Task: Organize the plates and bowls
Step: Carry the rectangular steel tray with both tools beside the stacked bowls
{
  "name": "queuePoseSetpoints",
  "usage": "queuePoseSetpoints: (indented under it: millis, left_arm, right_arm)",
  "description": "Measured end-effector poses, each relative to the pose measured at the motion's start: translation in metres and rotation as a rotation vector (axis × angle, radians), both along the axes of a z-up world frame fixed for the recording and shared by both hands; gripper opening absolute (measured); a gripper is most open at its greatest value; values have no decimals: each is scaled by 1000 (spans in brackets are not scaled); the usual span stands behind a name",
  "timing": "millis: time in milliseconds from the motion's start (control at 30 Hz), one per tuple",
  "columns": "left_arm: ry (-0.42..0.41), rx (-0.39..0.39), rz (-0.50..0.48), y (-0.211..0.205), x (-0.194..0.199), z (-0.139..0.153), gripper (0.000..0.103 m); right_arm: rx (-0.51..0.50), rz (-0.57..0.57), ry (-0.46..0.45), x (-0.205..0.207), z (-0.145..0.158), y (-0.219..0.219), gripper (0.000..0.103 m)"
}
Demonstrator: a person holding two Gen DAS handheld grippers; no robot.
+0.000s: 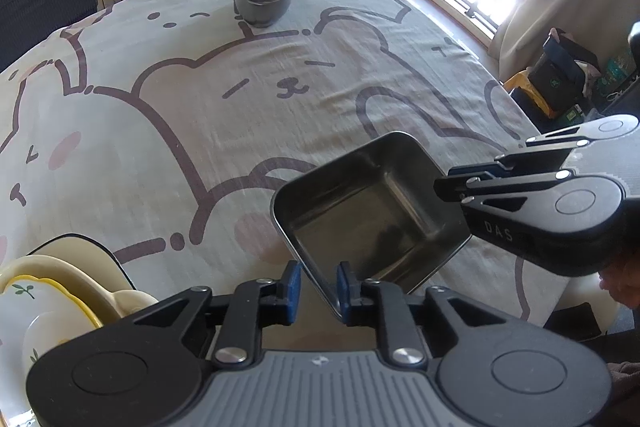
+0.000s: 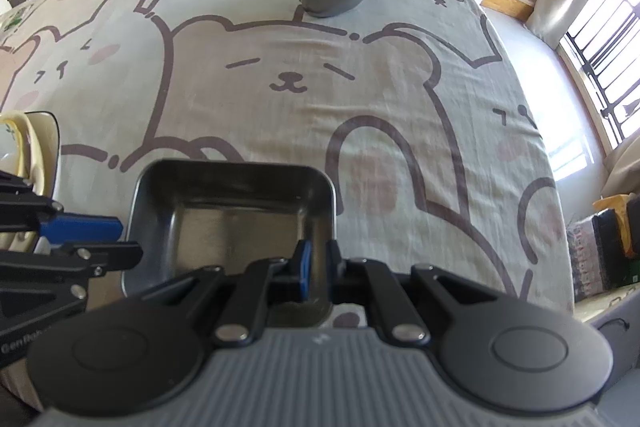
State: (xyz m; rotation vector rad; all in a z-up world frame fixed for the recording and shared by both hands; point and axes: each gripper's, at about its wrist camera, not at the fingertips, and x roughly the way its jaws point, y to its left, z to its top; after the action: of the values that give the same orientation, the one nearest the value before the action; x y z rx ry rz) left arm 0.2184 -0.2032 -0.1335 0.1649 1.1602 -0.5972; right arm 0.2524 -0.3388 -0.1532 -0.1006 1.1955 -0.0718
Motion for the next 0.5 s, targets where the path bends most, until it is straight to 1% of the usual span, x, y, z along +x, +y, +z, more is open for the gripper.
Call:
queuePoseSetpoints:
  millis: [33, 133, 200, 333, 400, 467, 500]
  left_arm:
    - [-1, -1, 0, 0, 0, 1, 22]
    - [-4, -3, -2, 0, -2, 3, 24]
    - [-7, -5, -1, 1, -2, 5, 27]
    - [-17, -5, 3, 3, -3, 8, 33]
    - [-22, -6, 7, 5, -4, 10, 36]
    - [-29, -8, 15, 7, -4, 12, 41]
    - [-33, -7, 18, 8, -4, 13, 42]
  right_arm:
    - [3, 0, 0, -1, 0, 0, 11]
    - [7, 0, 4, -2, 1, 0, 14]
    - [12, 0, 6, -3, 1, -1, 15]
    - [21, -4, 6, -7, 3, -2, 24]
    - [28, -7, 3, -9, 5, -3, 27]
    - [33, -12, -2, -12, 6, -4, 29]
    - [37, -15, -8, -13, 8, -6, 33]
